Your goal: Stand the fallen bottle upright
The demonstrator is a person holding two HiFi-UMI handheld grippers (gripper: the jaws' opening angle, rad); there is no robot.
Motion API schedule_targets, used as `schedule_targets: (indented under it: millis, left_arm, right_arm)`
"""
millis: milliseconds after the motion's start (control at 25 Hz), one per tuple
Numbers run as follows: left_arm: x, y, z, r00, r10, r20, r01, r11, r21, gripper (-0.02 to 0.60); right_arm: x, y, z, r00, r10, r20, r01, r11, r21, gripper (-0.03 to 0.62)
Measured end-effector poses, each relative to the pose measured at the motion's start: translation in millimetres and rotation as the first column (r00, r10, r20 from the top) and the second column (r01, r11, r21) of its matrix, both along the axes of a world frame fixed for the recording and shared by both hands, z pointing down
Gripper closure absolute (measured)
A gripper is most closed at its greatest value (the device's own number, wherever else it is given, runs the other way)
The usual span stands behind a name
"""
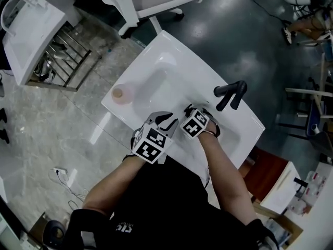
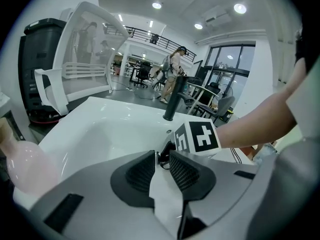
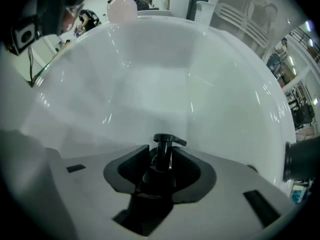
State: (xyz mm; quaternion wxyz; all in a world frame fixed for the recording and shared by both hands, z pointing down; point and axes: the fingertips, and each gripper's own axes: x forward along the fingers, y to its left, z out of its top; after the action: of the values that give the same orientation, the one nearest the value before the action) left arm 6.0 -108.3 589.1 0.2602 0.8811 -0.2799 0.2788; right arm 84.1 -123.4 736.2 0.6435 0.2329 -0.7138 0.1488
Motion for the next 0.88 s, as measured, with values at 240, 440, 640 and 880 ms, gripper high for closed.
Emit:
schedule_targets:
  millis: [240, 440, 640, 880]
  left_arm:
    - [-27.5, -5.7, 3.8, 0.998, -0.065, 0.017, 0.065, 0.998, -0.002, 0.482]
    - [-37.1, -9.3, 2.9, 0.996, -0.088, 0.015, 0.088, 0.996, 0.001, 0.482]
    - [-28.9, -6.8, 6.1, 0.998, -0.066, 0.016, 0.066, 0.998, -0.006, 0.482]
    - [-10.9, -1.3, 11.8, 1.0, -0.015, 0.025, 0.016, 1.0, -0.012, 0.482]
  right_arm:
    - [-7.6, -6.1, 5.2, 0.989, -0.111, -0.093, 0.112, 0.994, 0.004, 0.493]
    - [-3.0, -6.5, -0.1, 0.998, -0.067, -0.018, 0.068, 0.996, 0.057, 0.496]
    - [6.2, -0.2, -7.3, 0.997, -0.053, 0.048, 0.046, 0.989, 0.138, 0.497]
    - [9.4, 3.1, -20.2, 0.992, -0.019, 0.121, -0.009, 0.974, 0.225, 0.501]
